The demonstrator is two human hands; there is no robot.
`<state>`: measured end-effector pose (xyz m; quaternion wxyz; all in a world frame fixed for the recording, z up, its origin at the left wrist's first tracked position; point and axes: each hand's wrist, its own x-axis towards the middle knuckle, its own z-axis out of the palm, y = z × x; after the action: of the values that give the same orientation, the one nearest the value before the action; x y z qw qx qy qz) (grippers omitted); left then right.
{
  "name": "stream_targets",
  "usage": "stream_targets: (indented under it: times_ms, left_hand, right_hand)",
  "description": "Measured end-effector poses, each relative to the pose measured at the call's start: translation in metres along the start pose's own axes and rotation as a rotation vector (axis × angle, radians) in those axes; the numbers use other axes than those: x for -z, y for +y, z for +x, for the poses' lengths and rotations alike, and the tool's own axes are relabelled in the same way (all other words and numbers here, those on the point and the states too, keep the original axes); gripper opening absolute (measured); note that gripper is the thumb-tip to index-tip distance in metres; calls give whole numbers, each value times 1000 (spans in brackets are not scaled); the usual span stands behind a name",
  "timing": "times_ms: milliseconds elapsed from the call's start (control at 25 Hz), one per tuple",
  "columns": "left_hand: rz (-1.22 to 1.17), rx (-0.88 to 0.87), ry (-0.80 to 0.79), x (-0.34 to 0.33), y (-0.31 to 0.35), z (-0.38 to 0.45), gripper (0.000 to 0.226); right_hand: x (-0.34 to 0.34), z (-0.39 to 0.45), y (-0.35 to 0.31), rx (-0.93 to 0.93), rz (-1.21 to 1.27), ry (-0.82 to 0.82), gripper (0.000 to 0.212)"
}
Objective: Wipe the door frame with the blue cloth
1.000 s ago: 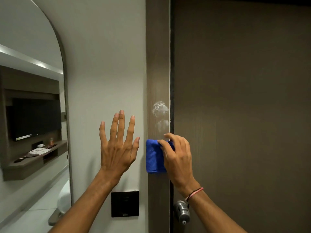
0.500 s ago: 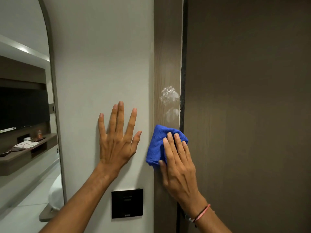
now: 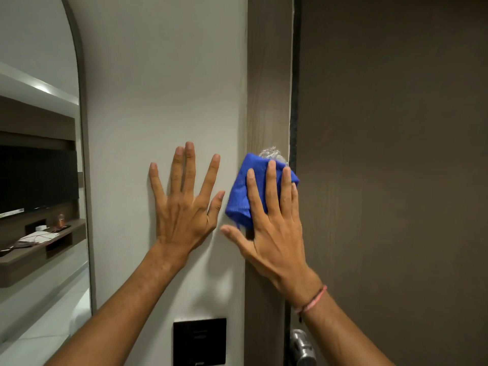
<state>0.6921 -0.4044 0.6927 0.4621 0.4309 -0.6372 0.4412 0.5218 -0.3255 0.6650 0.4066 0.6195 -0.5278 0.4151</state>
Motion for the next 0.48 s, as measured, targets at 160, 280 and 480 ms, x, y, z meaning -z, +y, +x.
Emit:
stream_targets:
  times_ms: [160,280,480]
  left_hand:
    - [-32,9,27,12,-12,61,68]
    - [-49,-2,46,18,-18,103,67]
    - [-16,-21,85,15,-25,115,69]
  right_hand:
    - [29,119,0,-18,2,98,97]
    - [54,199,6,-25,49,89,93]
    - [57,191,16,-14,41,114,79]
